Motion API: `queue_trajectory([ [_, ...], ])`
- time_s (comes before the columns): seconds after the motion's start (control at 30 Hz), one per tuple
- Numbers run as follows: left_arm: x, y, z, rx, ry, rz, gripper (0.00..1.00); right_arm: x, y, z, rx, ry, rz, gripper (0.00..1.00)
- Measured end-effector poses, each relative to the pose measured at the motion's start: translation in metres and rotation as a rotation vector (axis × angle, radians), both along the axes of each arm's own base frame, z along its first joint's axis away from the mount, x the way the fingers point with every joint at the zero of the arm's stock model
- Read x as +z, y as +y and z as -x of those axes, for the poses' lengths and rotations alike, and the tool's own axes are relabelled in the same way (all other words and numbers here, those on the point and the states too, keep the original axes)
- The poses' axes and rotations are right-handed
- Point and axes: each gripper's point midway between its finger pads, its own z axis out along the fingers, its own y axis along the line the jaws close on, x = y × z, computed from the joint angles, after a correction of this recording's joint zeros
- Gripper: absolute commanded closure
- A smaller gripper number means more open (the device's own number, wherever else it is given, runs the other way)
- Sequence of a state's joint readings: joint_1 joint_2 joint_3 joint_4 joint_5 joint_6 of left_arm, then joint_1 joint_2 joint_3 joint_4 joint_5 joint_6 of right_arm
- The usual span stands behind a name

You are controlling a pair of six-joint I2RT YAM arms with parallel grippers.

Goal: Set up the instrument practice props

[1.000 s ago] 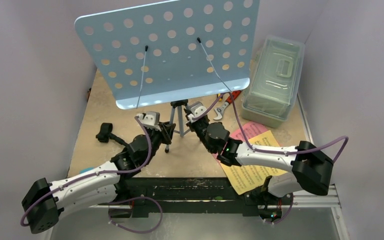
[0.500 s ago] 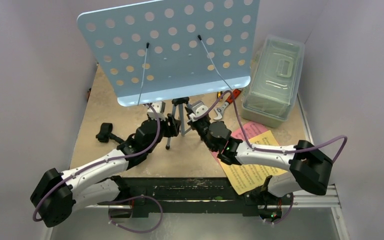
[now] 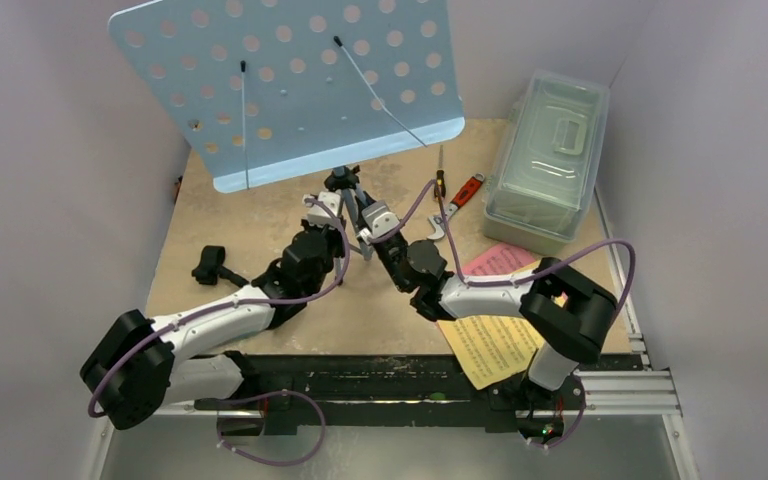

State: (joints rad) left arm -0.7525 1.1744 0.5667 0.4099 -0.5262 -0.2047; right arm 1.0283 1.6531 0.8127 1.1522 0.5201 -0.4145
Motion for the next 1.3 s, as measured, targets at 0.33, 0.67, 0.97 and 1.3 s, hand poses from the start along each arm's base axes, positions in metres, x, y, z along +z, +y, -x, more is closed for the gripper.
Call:
queue_trajectory([
  [0.33, 0.004, 0.008, -0.018, 0.063, -0.098, -0.077, 1.0, -0.007, -0.01, -0.002, 0.057, -0.011, -0.048, 1.0],
  [0.67, 0.0, 0.013, -0.014, 0.044, -0.112, -0.146, 1.0, -0.02, -0.014, 0.017, 0.186, 0.171, -0.118, 1.0],
  [0.97, -0.004, 0.006, 0.005, -0.054, -0.071, -0.096, 1.0, -0.019, -0.008, 0.062, 0.463, 0.335, -0.149, 1.0],
  [1.3, -0.006, 0.001, 0.012, -0.112, -0.07, -0.059, 1.0, -0.018, -0.005, 0.081, 0.651, 0.404, -0.218, 0.62],
])
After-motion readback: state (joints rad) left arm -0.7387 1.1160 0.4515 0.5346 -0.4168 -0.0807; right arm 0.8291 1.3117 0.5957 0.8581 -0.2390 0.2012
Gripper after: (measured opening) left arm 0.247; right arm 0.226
